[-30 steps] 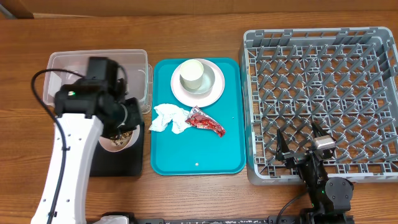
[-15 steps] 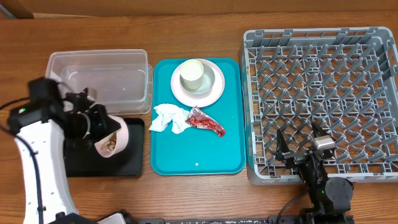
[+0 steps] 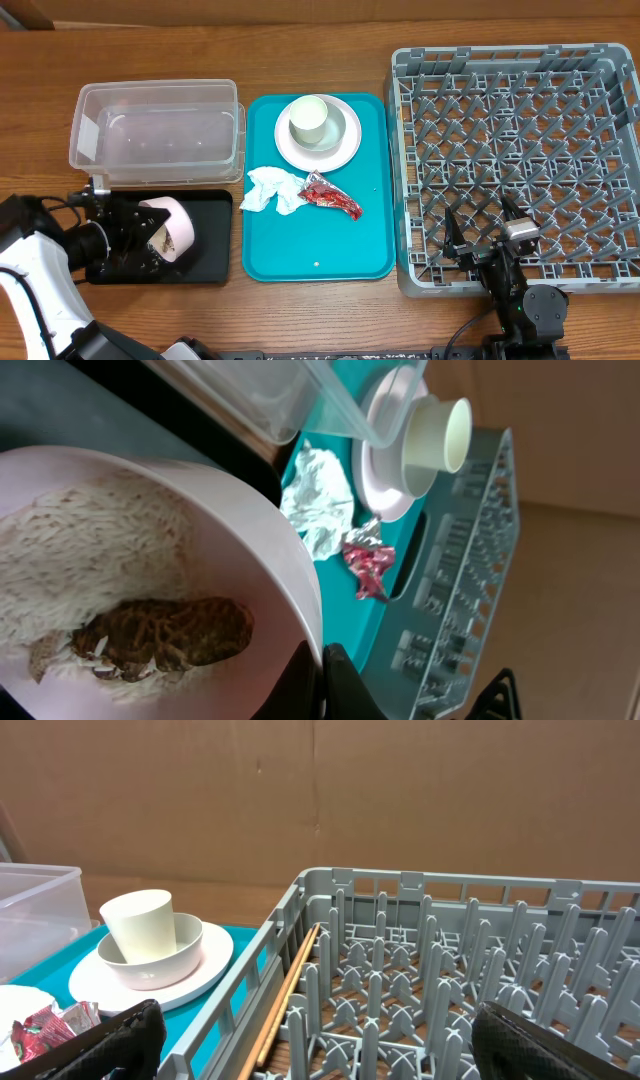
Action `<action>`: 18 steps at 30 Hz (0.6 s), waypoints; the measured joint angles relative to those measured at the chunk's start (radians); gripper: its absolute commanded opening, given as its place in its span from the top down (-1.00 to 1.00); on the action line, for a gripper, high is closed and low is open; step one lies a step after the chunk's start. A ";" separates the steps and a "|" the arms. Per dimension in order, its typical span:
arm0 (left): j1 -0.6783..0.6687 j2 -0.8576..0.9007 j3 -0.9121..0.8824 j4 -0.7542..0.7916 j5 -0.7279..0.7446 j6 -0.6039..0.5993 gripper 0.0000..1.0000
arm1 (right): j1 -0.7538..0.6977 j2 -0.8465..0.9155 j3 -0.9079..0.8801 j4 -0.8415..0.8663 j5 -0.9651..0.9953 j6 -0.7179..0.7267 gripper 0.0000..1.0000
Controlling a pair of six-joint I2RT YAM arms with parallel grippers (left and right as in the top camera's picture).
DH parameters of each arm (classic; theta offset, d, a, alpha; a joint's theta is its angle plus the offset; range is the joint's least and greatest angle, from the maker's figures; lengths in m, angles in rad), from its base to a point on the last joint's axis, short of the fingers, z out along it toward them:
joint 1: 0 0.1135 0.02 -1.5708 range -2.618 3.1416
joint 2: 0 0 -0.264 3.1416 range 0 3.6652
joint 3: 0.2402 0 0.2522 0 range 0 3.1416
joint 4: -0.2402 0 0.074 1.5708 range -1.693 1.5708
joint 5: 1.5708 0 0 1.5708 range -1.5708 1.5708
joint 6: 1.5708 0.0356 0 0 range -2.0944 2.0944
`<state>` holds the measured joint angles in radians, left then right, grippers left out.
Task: Sort waste into correct bins and load items into the dishwasher
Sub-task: 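Carry the pink bowl left over the black tray, then tilt the pink bowl with the left gripper to dump rice onto black tray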
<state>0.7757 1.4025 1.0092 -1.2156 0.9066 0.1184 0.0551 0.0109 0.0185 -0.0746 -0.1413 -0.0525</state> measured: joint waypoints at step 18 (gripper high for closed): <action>0.027 0.000 -0.008 0.013 0.052 0.039 0.92 | 0.000 0.000 0.000 0.000 0.000 0.000 -1.00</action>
<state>0.8032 1.4025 1.0008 -1.2030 0.9585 0.1577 0.0551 0.0109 0.0185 -0.0750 -0.1417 -0.0525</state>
